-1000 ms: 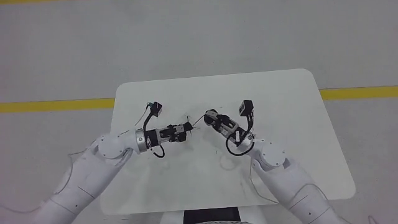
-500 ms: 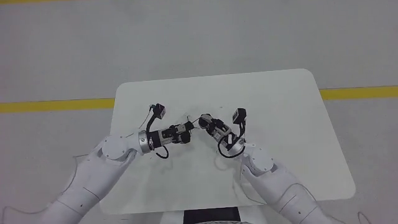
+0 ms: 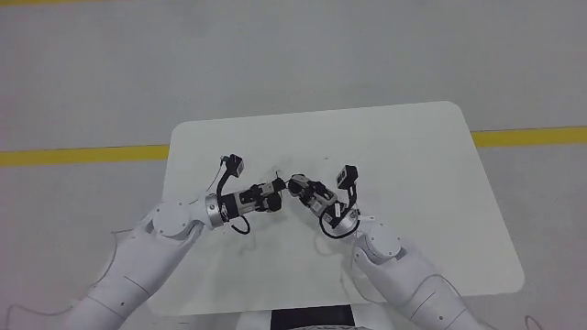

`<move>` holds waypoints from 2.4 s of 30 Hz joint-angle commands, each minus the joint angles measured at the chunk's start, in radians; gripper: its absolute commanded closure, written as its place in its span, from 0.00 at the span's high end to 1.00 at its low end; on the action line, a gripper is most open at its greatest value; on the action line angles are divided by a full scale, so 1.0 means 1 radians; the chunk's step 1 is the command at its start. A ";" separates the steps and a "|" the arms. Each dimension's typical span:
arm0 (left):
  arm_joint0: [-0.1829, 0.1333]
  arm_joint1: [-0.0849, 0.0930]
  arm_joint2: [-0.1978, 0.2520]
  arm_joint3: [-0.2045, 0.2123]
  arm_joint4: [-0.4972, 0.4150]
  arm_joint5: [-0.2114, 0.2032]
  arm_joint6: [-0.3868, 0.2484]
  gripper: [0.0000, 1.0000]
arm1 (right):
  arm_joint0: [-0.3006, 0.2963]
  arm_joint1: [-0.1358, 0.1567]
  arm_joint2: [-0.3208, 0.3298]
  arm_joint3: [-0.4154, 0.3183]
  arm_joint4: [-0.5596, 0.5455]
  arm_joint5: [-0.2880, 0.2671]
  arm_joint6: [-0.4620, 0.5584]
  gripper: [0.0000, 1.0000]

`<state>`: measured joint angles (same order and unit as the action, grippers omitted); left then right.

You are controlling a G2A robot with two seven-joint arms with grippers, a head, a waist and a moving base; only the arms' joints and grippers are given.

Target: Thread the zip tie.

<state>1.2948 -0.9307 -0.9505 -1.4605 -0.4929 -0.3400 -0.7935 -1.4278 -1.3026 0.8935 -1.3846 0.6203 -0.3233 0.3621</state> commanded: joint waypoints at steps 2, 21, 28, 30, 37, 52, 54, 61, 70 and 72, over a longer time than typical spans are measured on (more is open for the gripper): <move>0.000 0.000 0.000 0.000 0.000 0.000 0.000 1.00 | 0.000 0.000 0.000 0.000 0.000 0.000 0.000 0.00; 0.020 -0.018 -0.027 0.016 -0.086 0.000 -0.018 0.36 | -0.060 -0.025 0.021 -0.071 -0.188 -0.017 -0.118 0.00; 0.020 -0.025 -0.029 0.023 -0.079 0.000 -0.029 0.25 | -0.077 -0.033 0.039 -0.074 -0.239 -0.017 -0.111 0.00; 0.021 -0.026 -0.031 0.024 -0.078 0.000 -0.031 0.23 | -0.079 -0.034 0.044 -0.075 -0.256 -0.017 -0.114 0.00; 0.030 -0.029 -0.043 0.022 -0.073 0.000 -0.035 0.21 | -0.093 -0.037 0.062 -0.089 -0.314 -0.017 -0.121 0.00; 0.049 -0.034 -0.055 0.009 -0.048 0.000 -0.036 0.00 | -0.116 -0.046 0.077 -0.096 -0.338 -0.017 -0.103 0.17; 0.053 -0.034 -0.058 0.007 -0.049 0.000 -0.038 0.00 | -0.121 -0.046 0.081 -0.097 -0.339 -0.017 -0.099 1.00; 0.076 -0.027 -0.089 -0.005 -0.044 0.000 -0.055 0.00 | -0.135 -0.040 0.113 -0.116 -0.355 -0.017 -0.052 1.00; 0.087 -0.013 -0.124 -0.016 0.000 0.001 -0.122 0.00 | -0.108 -0.029 0.135 -0.103 -0.385 -0.017 0.088 1.00; 0.087 -0.013 -0.124 -0.016 0.000 0.001 -0.122 0.00 | -0.108 -0.029 0.135 -0.103 -0.385 -0.017 0.088 1.00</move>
<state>1.3814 -0.9436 -1.0746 -1.4769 -0.4921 -0.3387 -0.9161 -1.5361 -1.3312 1.0286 -1.4877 0.2354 -0.3400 0.4496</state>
